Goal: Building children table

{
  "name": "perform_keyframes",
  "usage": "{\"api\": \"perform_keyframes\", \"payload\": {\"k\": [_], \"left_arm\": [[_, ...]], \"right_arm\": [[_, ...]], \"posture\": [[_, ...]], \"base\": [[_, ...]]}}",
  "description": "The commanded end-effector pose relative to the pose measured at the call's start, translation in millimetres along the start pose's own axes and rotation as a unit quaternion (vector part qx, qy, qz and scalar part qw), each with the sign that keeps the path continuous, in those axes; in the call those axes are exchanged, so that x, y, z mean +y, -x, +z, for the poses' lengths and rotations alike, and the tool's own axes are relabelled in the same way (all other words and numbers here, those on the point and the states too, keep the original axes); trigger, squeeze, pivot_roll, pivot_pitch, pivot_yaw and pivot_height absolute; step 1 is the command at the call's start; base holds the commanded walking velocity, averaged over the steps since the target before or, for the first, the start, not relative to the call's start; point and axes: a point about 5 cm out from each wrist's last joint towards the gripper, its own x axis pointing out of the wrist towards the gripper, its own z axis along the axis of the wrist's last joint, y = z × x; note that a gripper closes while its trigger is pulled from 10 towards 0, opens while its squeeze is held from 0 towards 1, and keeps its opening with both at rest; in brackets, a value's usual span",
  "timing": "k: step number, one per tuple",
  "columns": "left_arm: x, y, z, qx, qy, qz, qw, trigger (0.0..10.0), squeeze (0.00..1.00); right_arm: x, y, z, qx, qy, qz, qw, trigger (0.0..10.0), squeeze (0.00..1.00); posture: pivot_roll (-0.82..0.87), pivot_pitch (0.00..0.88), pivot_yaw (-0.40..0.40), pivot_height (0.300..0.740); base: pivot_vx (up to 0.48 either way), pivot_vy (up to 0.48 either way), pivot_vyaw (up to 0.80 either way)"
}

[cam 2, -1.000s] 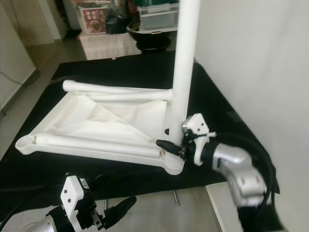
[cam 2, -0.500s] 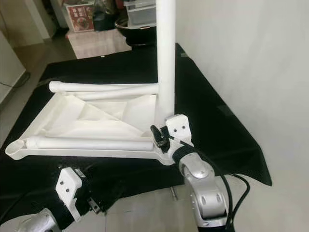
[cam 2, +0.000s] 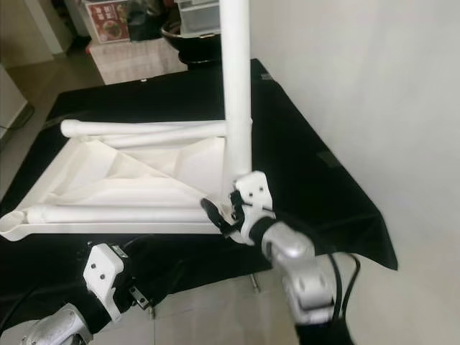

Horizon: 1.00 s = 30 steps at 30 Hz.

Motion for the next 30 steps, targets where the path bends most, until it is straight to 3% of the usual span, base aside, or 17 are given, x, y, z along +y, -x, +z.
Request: {"api": "perform_keyframes", "payload": {"k": [1,3,4,5,6,7,8,12,13,19,27,29,30], "left_arm": [[0.1,1.7,-5.2,0.012,-0.001,0.003,1.0,10.0,0.0],[0.1,1.7,-5.2,0.012,-0.001,0.003,1.0,10.0,0.0],[-0.7,1.5,-5.4,0.012,-0.001,0.004,1.0,10.0,0.0],[-0.7,1.5,-5.4,0.012,-0.001,0.004,1.0,10.0,0.0],[-1.6,2.0,-5.5,0.012,-0.002,0.004,1.0,10.0,0.0],[-1.6,2.0,-5.5,0.012,-0.002,0.004,1.0,10.0,0.0],[-2.8,3.0,-5.4,0.013,-0.002,0.004,1.0,10.0,0.0],[-3.6,3.8,-5.5,0.013,-0.002,0.004,1.0,10.0,0.0],[-5.4,6.7,-5.1,0.015,-0.001,0.002,1.0,10.0,0.0],[-6.8,8.9,-5.0,0.018,0.001,-0.001,1.0,10.0,0.0],[-7.4,8.3,-5.0,0.018,0.003,-0.001,1.0,10.0,0.0],[-7.3,7.5,-4.9,0.017,0.003,0.001,1.0,10.0,0.0],[-7.3,7.5,-4.9,0.017,0.003,0.001,1.0,10.0,0.0]], "right_arm": [[4.0,-5.3,-3.0,0.01,0.005,0.094,0.996,10.0,0.0],[4.0,-5.3,-3.0,0.01,0.005,0.094,0.996,10.0,0.0],[1.3,-4.0,-3.0,0.018,0.018,0.148,0.989,10.0,0.0],[1.3,-4.0,-3.0,0.018,0.018,0.148,0.989,10.0,0.0],[-1.5,-3.8,0.6,0.019,0.02,0.201,0.979,10.0,0.0],[-1.5,-3.8,0.6,0.019,0.02,0.201,0.979,10.0,0.0],[-5.3,-7.1,6.3,0.011,0.017,0.239,0.971,10.0,0.0],[-7.7,-9.7,10.4,0.005,0.013,0.261,0.965,10.0,0.0],[-9.3,-16.7,17.4,-0.008,-0.003,0.3,0.954,0.0,0.0],[-13.2,-20.7,23.0,-0.019,-0.008,0.324,0.946,0.0,0.0],[-19.2,-17.4,22.2,-0.021,0.0,0.321,0.947,0.0,0.0],[-21.7,-13.6,16.9,-0.018,0.004,0.276,0.961,0.0,0.0],[-21.7,-13.6,16.9,-0.018,0.004,0.276,0.961,0.0,0.0]], "posture": [[-0.01,0.062,0.082,0.74],[-0.01,0.062,0.082,0.74],[-0.01,0.06,0.081,0.74],[-0.01,0.06,0.081,0.74],[0.0,0.063,0.081,0.74],[0.0,0.063,0.081,0.74],[0.0,0.063,0.081,0.74],[0.01,0.064,0.081,0.74],[0.02,0.073,0.089,0.74],[0.02,0.076,0.088,0.74],[0.02,0.077,0.086,0.74],[0.01,0.078,0.083,0.74],[0.01,0.078,0.083,0.74]], "base": [[0.0,0.0,0.0],[0.0,0.0,0.0],[0.0,0.0,0.0],[0.0,0.0,0.0],[0.0,0.0,0.0],[0.0,0.0,0.0],[0.0,0.0,0.0],[0.0,0.0,0.0],[0.0,0.0,0.0],[0.0,0.0,0.0],[0.0,0.0,0.0],[0.0,0.0,0.0],[0.0,0.0,0.0]]}}
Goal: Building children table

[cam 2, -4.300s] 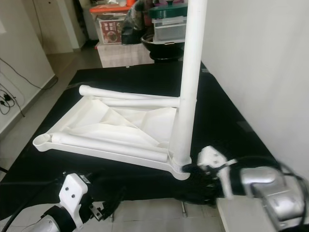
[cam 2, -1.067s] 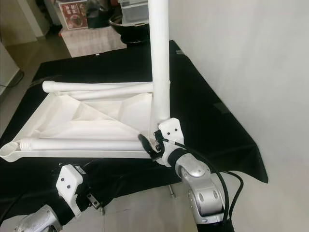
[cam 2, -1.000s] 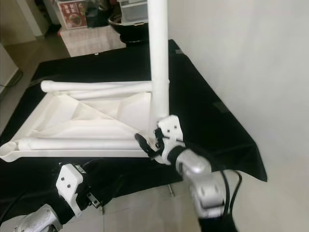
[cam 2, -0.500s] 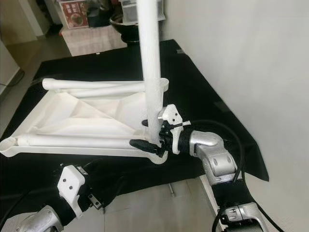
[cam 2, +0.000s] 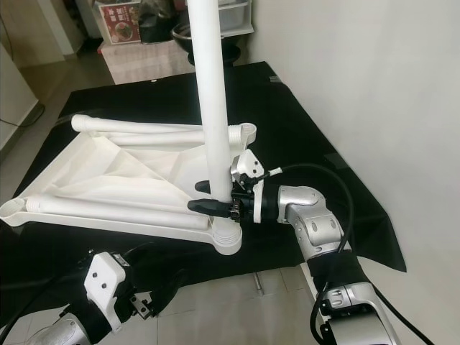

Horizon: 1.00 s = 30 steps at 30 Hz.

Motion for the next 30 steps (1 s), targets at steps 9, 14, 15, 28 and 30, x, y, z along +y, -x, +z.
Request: {"api": "perform_keyframes", "payload": {"k": [9,14,15,28,30], "left_arm": [[7.3,1.3,1.8,0.001,-0.004,0.005,1.0,10.0,0.0],[6.1,-0.3,1.1,0.003,-0.008,0.0,1.0,10.0,0.0],[6.1,-0.3,1.1,0.003,-0.008,0.0,1.0,10.0,0.0],[7.3,-2.3,1.1,0.0,-0.001,0.003,1.0,10.0,0.0],[7.3,-2.8,1.0,0.0,-0.001,0.001,1.0,10.0,0.0]], "right_arm": [[56.9,-26.4,-27.6,0.036,-0.009,-0.386,0.922,0.0,0.0],[45.2,-39.3,-36.3,0.035,-0.018,-0.356,0.934,0.0,0.0],[45.2,-39.3,-36.3,0.035,-0.018,-0.356,0.934,0.0,0.0],[33.6,-35.8,1.2,-0.029,-0.006,-0.213,0.977,10.0,1.0],[30.7,-33.6,2.7,-0.033,-0.003,-0.198,0.98,10.0,1.0]], "posture": [[-0.04,0.101,0.11,0.74],[-0.01,0.091,0.097,0.74],[-0.01,0.091,0.097,0.74],[-0.02,0.084,0.097,0.74],[-0.02,0.084,0.097,0.74]], "base": [[0.0,0.0,0.0],[0.0,0.0,0.0],[0.0,0.0,0.0],[0.0,0.0,0.0],[0.0,0.0,0.0]]}}
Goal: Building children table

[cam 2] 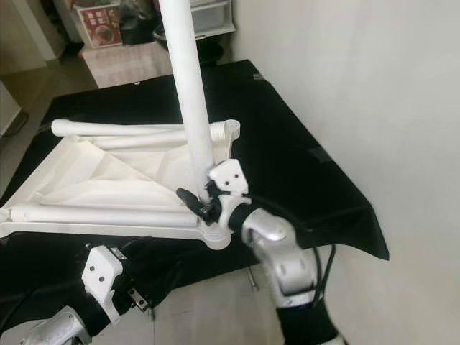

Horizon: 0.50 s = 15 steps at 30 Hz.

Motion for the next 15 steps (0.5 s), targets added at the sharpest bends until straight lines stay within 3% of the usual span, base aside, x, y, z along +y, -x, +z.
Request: {"api": "perform_keyframes", "payload": {"k": [1,8,9,15], "left_arm": [[0.5,1.1,-4.9,0.013,0.007,-0.001,1.0,10.0,0.0],[-0.2,0.4,-5.0,0.012,0.007,0.001,1.0,10.0,0.0],[-0.3,0.5,-4.9,0.012,0.007,0.001,1.0,10.0,0.0],[-1.7,0.3,-4.6,0.012,0.008,0.0,1.0,10.0,0.0]], "right_arm": [[-3.4,-0.9,2.9,-0.01,0.0,0.062,0.998,10.0,1.0],[-25.8,1.8,14.1,-0.003,0.011,0.141,0.99,10.0,1.0],[-26.0,1.5,16.2,0.003,0.009,0.174,0.985,10.0,0.0],[-23.8,0.2,19.2,0.02,0.011,0.271,0.962,10.0,0.0]], "posture": [[-0.02,0.084,0.096,0.74],[-0.01,0.079,0.088,0.74],[-0.01,0.079,0.088,0.74],[0.0,0.08,0.081,0.74]], "base": [[0.0,0.0,0.0],[0.0,0.0,0.0],[0.0,0.0,0.0],[0.0,0.0,0.0]]}}
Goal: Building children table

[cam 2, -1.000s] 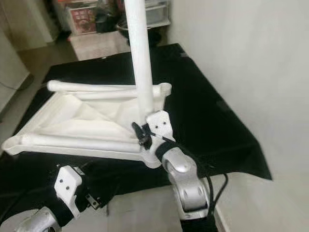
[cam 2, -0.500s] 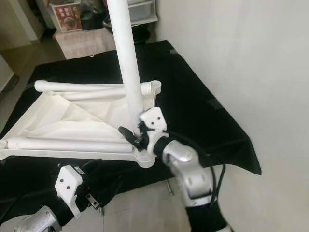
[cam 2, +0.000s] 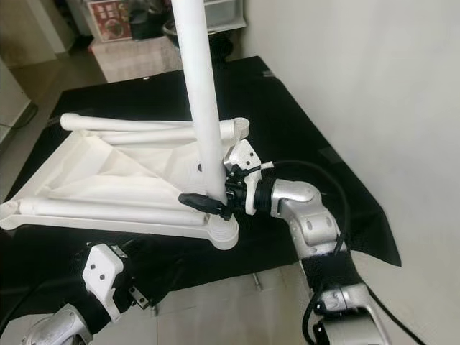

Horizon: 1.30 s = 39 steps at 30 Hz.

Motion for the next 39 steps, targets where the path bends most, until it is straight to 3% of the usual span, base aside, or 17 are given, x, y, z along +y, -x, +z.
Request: {"api": "perform_keyframes", "payload": {"k": [1,2,5,6,21,22,24,25,26,27,28,29,30,32,33,39], "left_arm": [[-1.4,0.8,-3.8,0.011,0.006,-0.001,1.0,10.0,0.0],[-2.4,0.9,-3.8,0.01,0.007,-0.001,1.0,10.0,0.0],[-3.1,1.0,-3.8,0.01,0.007,-0.001,1.0,10.0,0.0],[-3.5,1.1,-3.8,0.01,0.007,-0.001,1.0,10.0,0.0],[-6.9,2.1,-3.6,0.008,0.01,-0.002,1.0,10.0,0.0],[-7.1,2.1,-3.7,0.008,0.011,-0.002,1.0,10.0,0.0],[-7.1,2.6,-3.8,0.008,0.011,-0.001,1.0,10.0,0.0],[-7.1,2.6,-3.8,0.008,0.011,-0.001,1.0,10.0,0.0],[-6.8,3.0,-3.9,0.008,0.011,-0.001,1.0,10.0,0.0],[-6.8,3.0,-3.9,0.008,0.011,-0.001,1.0,10.0,0.0],[-5.7,3.5,-3.6,0.008,0.01,0.0,1.0,10.0,0.0],[-5.7,3.5,-3.6,0.008,0.01,0.0,1.0,10.0,0.0],[-4.3,3.7,-3.9,0.008,0.01,0.001,1.0,10.0,0.0],[-4.3,3.7,-3.9,0.008,0.01,0.001,1.0,10.0,0.0],[-2.9,3.1,-4.3,0.009,0.011,0.0,1.0,10.0,0.0],[-2.9,0.9,-4.8,0.01,0.01,-0.011,1.0,10.0,0.0]], "right_arm": [[4.4,-7.2,-1.2,0.0,-0.004,0.038,0.999,10.0,0.0],[4.7,-9.6,-0.8,0.0,-0.01,0.065,0.998,9.3,0.0],[2.9,-10.5,-0.2,-0.004,-0.013,0.076,0.997,9.3,0.0],[1.5,-10.7,-0.2,-0.005,-0.015,0.084,0.996,0.0,0.0],[-5.7,-4.4,-5.7,-0.005,-0.01,0.072,0.997,0.0,0.0],[-6.4,-2.8,-7.9,-0.003,-0.007,0.061,0.998,0.0,0.0],[-4.2,1.0,-18.4,0.005,-0.014,-0.034,0.999,0.0,0.0],[-4.2,1.0,-18.4,0.005,-0.014,-0.034,0.999,0.0,0.0],[-2.9,1.2,-23.5,0.007,-0.026,-0.09,0.996,0.0,0.0],[-2.9,1.2,-23.5,0.007,-0.026,-0.09,0.996,0.0,0.0],[15.4,-5.1,-43.3,0.027,-0.049,-0.228,0.972,0.0,0.0],[15.4,-5.1,-43.3,0.027,-0.049,-0.228,0.972,0.0,0.0],[33.6,-8.1,-55.2,0.037,-0.063,-0.32,0.945,0.0,0.0],[33.6,-8.1,-55.2,0.037,-0.063,-0.32,0.945,0.0,0.0],[49.3,-10.2,-60.2,0.036,-0.069,-0.403,0.912,0.0,0.0],[42.2,-30.3,-55.2,0.017,-0.069,-0.38,0.922,0.0,0.0]], "posture": [[0.0,0.08,0.081,0.74],[0.01,0.079,0.077,0.74],[0.01,0.079,0.076,0.74],[0.01,0.077,0.073,0.74],[0.01,0.074,0.065,0.74],[0.01,0.074,0.065,0.74],[0.02,0.07,0.057,0.74],[0.02,0.07,0.057,0.74],[0.02,0.072,0.051,0.74],[0.02,0.072,0.051,0.74],[0.01,0.081,0.058,0.74],[0.01,0.081,0.058,0.74],[0.0,0.079,0.078,0.74],[0.0,0.079,0.078,0.74],[0.0,0.067,0.079,0.74],[0.0,0.065,0.078,0.74]], "base": [[0.0,0.0,0.0],[0.0,0.0,0.0],[0.0,0.0,0.0],[0.0,0.0,0.0],[0.0,0.0,0.0],[0.0,0.0,0.0],[0.0,0.0,0.0],[0.0,0.0,0.0],[0.0,0.0,0.0],[0.0,0.0,0.0],[0.0,0.0,0.0],[0.0,0.0,0.0],[0.0,0.0,0.0],[0.0,0.0,0.0],[0.0,0.0,0.0],[0.0,0.0,0.0]]}}
